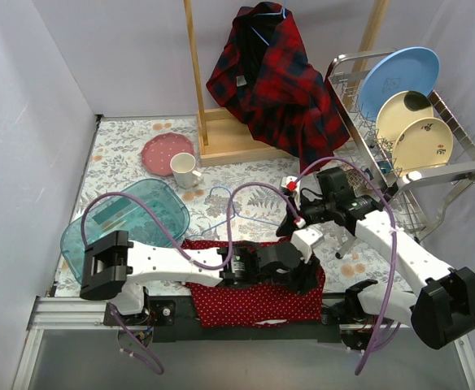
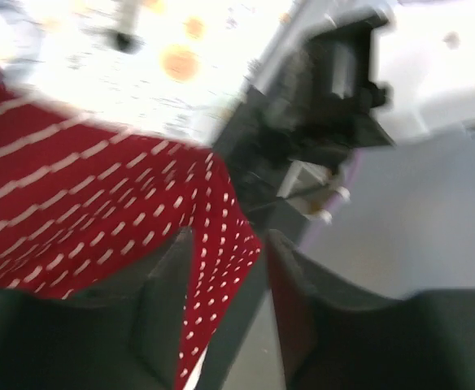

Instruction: Place the skirt on the hanger

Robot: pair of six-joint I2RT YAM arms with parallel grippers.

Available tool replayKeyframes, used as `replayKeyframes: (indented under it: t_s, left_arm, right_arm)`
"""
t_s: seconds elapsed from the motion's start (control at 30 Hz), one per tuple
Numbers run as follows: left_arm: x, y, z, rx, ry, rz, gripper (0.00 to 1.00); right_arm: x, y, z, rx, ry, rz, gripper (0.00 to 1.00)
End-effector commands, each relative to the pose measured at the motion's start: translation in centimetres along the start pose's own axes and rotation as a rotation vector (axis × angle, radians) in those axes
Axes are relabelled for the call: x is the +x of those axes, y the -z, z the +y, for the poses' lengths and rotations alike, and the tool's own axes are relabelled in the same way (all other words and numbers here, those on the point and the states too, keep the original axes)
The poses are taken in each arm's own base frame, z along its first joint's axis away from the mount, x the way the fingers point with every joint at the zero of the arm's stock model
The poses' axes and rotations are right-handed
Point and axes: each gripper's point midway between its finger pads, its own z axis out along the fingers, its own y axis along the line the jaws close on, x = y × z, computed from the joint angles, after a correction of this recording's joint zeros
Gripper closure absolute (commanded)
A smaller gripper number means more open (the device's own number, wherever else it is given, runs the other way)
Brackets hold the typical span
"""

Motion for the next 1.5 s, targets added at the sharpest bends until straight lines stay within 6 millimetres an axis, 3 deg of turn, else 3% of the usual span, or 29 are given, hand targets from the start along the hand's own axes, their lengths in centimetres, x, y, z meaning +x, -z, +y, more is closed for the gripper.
replayKeyframes:
  t_s: [0.0, 0.03, 0.1, 0.17, 0.23, 0.27, 0.43, 0.57, 0.73, 0.9, 1.07, 1.17, 1.33, 1.47]
  left_arm:
    - [-5.5, 5.5, 2.4, -0.163, 0.042, -0.222, 0.53]
    - [-6.3, 7.6, 2.7, -0.159, 0.049, -0.267, 0.52]
    - [-7.0, 9.9, 3.7, -0.197, 0.054, -0.316, 0.43]
    - [-7.7, 13.0, 4.5, -0.212, 0.065, -0.375, 0.39]
    - [-6.7, 14.7, 5.6, -0.229, 0.040, -0.362, 0.36]
    - [-7.3, 16.6, 5.6, -0.218, 0.045, -0.396, 0.36]
    - [-3.8, 20.8, 11.2, -0.436, 0.020, -0.337, 0.36]
    - [-3.7, 24.6, 12.0, -0.432, -0.013, -0.370, 0.36]
    - [-5.4, 29.5, 11.6, -0.320, 0.012, -0.544, 0.37]
    - [-6.5, 31.6, 10.9, -0.271, -0.080, -0.603, 0.36]
    - [-8.2, 31.7, 10.3, -0.308, -0.279, -0.582, 0.28]
    - [-9.3, 32.0, 11.1, -0.404, -0.320, -0.566, 0.27]
    - [-11.1, 33.3, 12.3, -0.513, -0.246, -0.666, 0.29]
    - [-10.9, 32.1, 13.0, -0.542, -0.117, -0.712, 0.34]
  right_arm:
    - [-3.4, 1.4, 1.8, -0.038, 0.138, -0.090, 0.99]
    - [-3.8, 1.5, 2.0, -0.042, 0.147, -0.099, 0.99]
    - [-4.0, 1.8, 2.5, -0.054, 0.165, -0.106, 0.99]
    - [-4.5, 2.1, 3.0, -0.066, 0.177, -0.116, 0.99]
    - [-5.0, 2.4, 3.1, -0.059, 0.189, -0.123, 0.99]
    - [-5.6, 2.6, 2.9, -0.048, 0.204, -0.130, 0.99]
    - [-6.8, 3.3, 3.4, -0.047, 0.232, -0.135, 0.99]
    - [-8.3, 4.4, 4.0, -0.036, 0.267, -0.151, 0.99]
    - [-11.8, 7.3, 5.5, -0.004, 0.327, -0.198, 0.99]
    - [-13.8, 9.3, 6.5, 0.048, 0.348, -0.214, 0.99]
    - [-16.3, 11.7, 7.3, 0.134, 0.383, -0.254, 0.99]
    - [-17.0, 12.7, 6.8, 0.204, 0.375, -0.260, 0.99]
    - [-18.4, 14.4, 6.1, 0.288, 0.356, -0.302, 0.99]
    - [-19.5, 15.2, 6.2, 0.303, 0.360, -0.320, 0.99]
